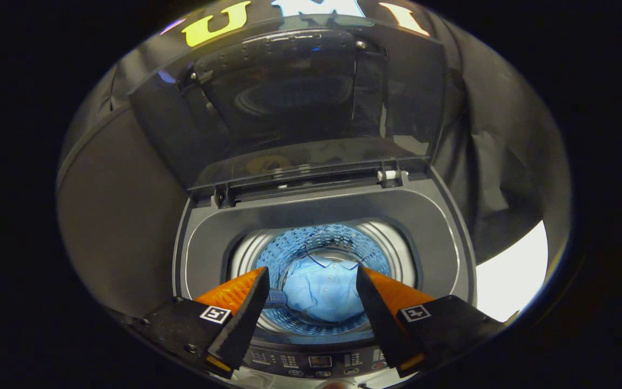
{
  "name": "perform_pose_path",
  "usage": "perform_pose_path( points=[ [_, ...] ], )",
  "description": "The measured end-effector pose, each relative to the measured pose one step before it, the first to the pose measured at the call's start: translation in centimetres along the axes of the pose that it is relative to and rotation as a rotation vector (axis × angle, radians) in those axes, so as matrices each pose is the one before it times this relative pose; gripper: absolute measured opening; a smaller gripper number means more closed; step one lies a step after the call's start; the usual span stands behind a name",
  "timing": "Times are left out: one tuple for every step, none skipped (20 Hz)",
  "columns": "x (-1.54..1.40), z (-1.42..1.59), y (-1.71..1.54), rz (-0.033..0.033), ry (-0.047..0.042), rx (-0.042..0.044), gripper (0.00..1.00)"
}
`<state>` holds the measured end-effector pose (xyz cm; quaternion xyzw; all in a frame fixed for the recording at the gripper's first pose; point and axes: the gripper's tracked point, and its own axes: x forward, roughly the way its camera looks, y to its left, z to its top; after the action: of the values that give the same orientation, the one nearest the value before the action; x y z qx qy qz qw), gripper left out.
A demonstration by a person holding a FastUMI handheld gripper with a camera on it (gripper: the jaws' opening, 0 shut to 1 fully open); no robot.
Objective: Put the clothes into the washing machine and then close the washing machine lid.
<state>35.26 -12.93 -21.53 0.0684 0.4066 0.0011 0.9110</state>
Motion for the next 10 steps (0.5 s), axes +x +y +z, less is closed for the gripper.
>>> perform_pose_path(
  points=[
    [-0.747, 0.360, -0.191, -0.00303, -0.00902, -0.00571, 0.98],
    [-0.828, 0.576, -0.102, 0.00052, -0.01253, -0.00673, 0.98],
    [-0.791, 0.625, -0.147, 0.00075, -0.01279, -0.00809, 0.98],
    [-0.874, 0.866, -0.030, 0.00225, -0.01621, -0.00833, 0.98],
    [-0.892, 1.010, 0.098, 0.00426, -0.02038, -0.01006, 0.98],
    [-0.910, 1.168, 0.048, 0.00042, -0.02089, -0.00935, 0.98],
    [-0.810, 1.097, 0.141, 0.00207, -0.01935, -0.00703, 0.98],
    [-0.618, 1.299, 0.312, 0.00621, -0.02587, -0.00037, 0.98],
    [-0.802, 1.305, 0.440, 0.00943, -0.02425, 0.00629, 0.98],
    [-0.759, 1.346, 0.549, 0.01140, -0.02637, 0.00695, 0.98]
  ],
)
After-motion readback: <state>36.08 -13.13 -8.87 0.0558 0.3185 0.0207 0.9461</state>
